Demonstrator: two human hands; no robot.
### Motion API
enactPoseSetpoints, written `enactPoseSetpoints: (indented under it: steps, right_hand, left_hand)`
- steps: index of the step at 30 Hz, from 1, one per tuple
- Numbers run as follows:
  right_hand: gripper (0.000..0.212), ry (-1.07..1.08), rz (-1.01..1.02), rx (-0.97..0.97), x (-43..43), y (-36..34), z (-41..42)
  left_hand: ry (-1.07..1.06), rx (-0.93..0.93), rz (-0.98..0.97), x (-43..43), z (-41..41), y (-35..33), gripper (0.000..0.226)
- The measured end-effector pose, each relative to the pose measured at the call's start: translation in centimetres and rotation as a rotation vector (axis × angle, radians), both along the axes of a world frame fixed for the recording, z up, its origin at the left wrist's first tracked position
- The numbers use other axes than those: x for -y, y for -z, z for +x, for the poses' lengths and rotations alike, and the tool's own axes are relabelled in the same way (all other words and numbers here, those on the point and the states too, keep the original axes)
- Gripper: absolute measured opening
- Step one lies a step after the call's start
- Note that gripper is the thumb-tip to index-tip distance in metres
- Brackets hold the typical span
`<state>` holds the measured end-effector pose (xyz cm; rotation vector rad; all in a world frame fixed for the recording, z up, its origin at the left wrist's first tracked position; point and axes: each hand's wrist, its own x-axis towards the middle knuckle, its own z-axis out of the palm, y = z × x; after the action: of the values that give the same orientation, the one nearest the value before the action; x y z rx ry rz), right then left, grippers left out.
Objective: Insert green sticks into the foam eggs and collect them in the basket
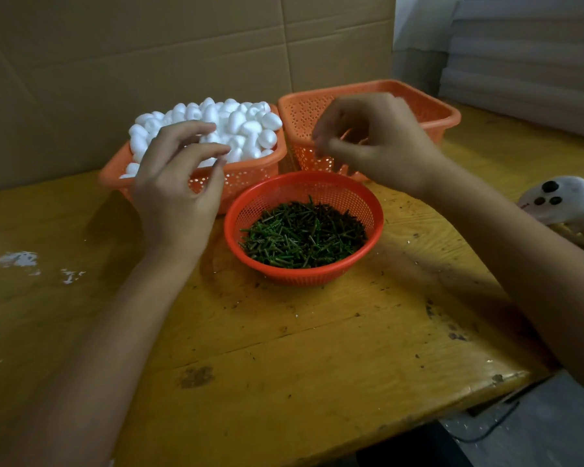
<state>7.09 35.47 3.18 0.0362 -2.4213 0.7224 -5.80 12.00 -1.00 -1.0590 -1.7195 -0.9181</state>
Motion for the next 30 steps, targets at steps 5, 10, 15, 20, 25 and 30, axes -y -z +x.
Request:
enactPoseSetpoints:
  steps: [5, 10, 15, 20, 25, 30]
  right_hand:
    - [0.014, -0.320, 0.076, 0.230, 1.2, 0.6, -0.2]
    - [0.030, -0.464, 0.179, 0.456, 1.5, 1.6, -0.3]
    - [0.023, -0.494, 0.190, 0.463, 1.5, 1.7, -0.4]
    - [0.022, -0.471, 0.213, 0.457, 1.7, 2.0, -0.5]
    - [0.020, -0.476, 0.197, 0.445, 1.8, 2.1, -0.7]
    - [0.019, -0.485, 0.179, 0.437, 1.9, 2.1, -0.7]
  left_hand:
    - [0.030, 0.025, -0.036, -0.1, 0.1, 0.2, 0.007]
    - [0.051, 0.025, -0.042, -0.2, 0.3, 0.1, 0.010]
    - [0.092, 0.069, -0.085, -0.6, 0.5, 0.5, 0.022]
    - [0.236, 0.115, -0.149, -0.9, 0.9, -0.1, 0.017]
    - [0.356, 0.202, -0.280, -1.4, 2.2, -0.4, 0.017]
    - [0.345, 0.275, -0.298, -1.3, 2.4, -0.4, 0.023]
